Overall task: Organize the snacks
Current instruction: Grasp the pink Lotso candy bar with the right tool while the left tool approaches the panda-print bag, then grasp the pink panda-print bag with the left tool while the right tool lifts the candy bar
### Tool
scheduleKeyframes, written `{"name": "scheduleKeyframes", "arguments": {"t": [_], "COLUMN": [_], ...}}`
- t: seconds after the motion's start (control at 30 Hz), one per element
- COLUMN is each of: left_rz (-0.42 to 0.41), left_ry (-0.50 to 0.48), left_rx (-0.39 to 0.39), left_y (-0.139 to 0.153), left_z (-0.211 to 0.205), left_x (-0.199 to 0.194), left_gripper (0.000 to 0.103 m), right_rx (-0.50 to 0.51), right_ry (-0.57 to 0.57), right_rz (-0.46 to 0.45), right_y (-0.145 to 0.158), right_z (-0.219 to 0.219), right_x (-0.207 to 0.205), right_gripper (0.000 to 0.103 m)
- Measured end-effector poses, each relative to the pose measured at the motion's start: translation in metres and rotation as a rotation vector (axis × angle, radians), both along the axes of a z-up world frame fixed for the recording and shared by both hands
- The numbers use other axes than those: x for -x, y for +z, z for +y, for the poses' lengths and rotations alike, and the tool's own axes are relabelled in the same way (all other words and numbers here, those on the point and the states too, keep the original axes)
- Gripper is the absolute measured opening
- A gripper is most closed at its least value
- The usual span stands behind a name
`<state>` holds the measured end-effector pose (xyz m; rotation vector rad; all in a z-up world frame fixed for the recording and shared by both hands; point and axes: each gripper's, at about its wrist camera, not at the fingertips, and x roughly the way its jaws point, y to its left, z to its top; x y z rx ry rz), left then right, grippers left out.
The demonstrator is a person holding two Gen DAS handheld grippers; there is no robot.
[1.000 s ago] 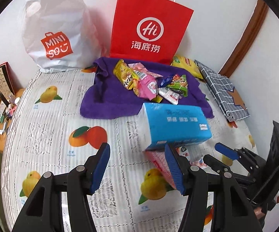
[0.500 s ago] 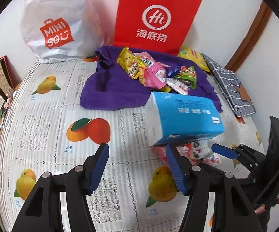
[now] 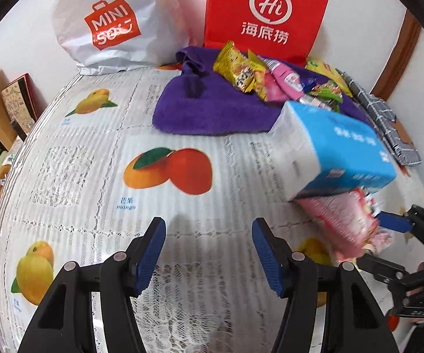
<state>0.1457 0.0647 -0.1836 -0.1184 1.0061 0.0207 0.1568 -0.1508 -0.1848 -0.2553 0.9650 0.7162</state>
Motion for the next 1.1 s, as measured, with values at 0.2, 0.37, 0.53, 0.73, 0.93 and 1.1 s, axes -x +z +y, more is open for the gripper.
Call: {"name": "scheduleKeyframes", "arguments": {"t": [0.2, 0.37, 0.53, 0.73, 0.93, 1.1], "left_rz": [-0.030, -0.059, -0.052, -0.041, -0.044, -0.034], "left_ry": [-0.003, -0.033, -0.062, -0.081, -0.076, -0.103], "left_rx": [-0.025, -0.094, -0.065, -0.080, -0.066, -0.013], "left_y": [-0.009, -0.013, -0.013, -0.015, -0.013, -0.004], "left_z": [-0.003, -0.016, -0.017, -0.022, -0.020, -0.028], "left_x": [0.006, 0.012, 0.012, 0.013, 0.016, 0.018], "left_gripper": [0.059, 0.071, 0.085, 0.094, 0.092, 0.091], "right_rx": [0.054, 0.066, 0.057, 0.033, 0.003, -0.004], "right_ry": [0.051, 0.002, -0.118, -0.199, -0.211, -0.193], "right_rz": [0.004, -0.011, -0.068, -0.085, -0.081, -0.126], "right_y": [0.001, -0.005, -0.007, -0.002, 0.003, 0.011], "right_z": [-0.005, -0.007, -0.011, -0.031, -0.046, -0.048], "right_x": [0.013, 0.027, 0.036, 0.049, 0.063, 0.076], "right_gripper": [0.064, 0.063, 0.037, 0.021, 0.021, 0.021]}}
